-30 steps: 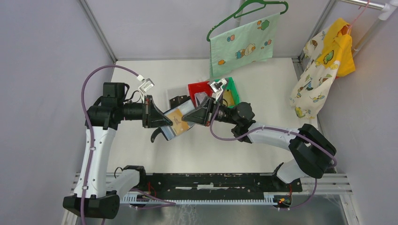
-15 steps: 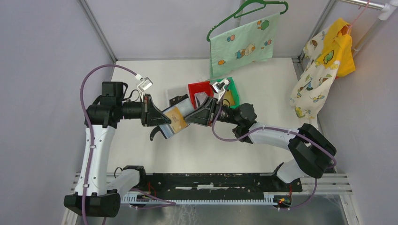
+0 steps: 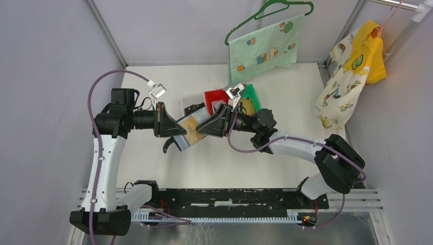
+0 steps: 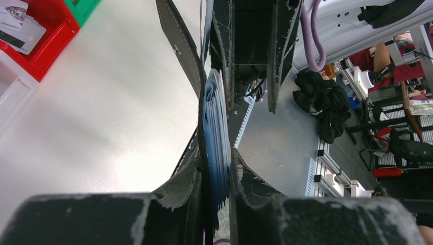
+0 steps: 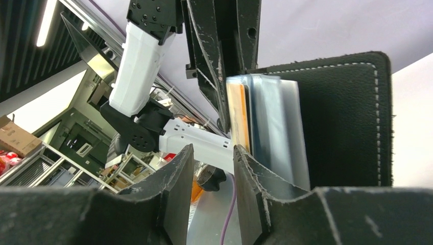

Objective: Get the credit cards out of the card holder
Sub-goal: Remove the credit card from the card holder.

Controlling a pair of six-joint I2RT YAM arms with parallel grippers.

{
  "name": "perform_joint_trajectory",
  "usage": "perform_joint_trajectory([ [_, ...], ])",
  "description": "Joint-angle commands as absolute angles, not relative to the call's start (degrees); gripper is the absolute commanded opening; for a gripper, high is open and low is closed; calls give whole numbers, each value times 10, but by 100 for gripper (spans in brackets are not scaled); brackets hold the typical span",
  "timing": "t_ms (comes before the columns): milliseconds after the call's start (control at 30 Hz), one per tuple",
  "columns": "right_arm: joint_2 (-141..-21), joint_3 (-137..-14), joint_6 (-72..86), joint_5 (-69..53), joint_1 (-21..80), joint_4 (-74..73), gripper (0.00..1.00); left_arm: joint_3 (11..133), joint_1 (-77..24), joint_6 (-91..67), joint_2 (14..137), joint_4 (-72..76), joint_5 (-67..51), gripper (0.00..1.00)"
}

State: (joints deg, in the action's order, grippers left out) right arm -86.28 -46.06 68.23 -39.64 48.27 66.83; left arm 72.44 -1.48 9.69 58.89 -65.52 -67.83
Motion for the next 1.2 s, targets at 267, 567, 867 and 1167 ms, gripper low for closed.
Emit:
perform_joint_trajectory([
  [267,-824,-483,629,-421,454,611,45,757,-13,108,589,-667,-735,2],
  [567,-845,-509,610,-416,477,594,44,758,-13,110,593,-671,-729,2],
  [867,-873,-510,647,-408,490,639,14,741,-13,62,600,-634,-655,2],
  [1167,-902,-477,764,-382,486,782,0,747,-13,4,612,-597,-585,16],
])
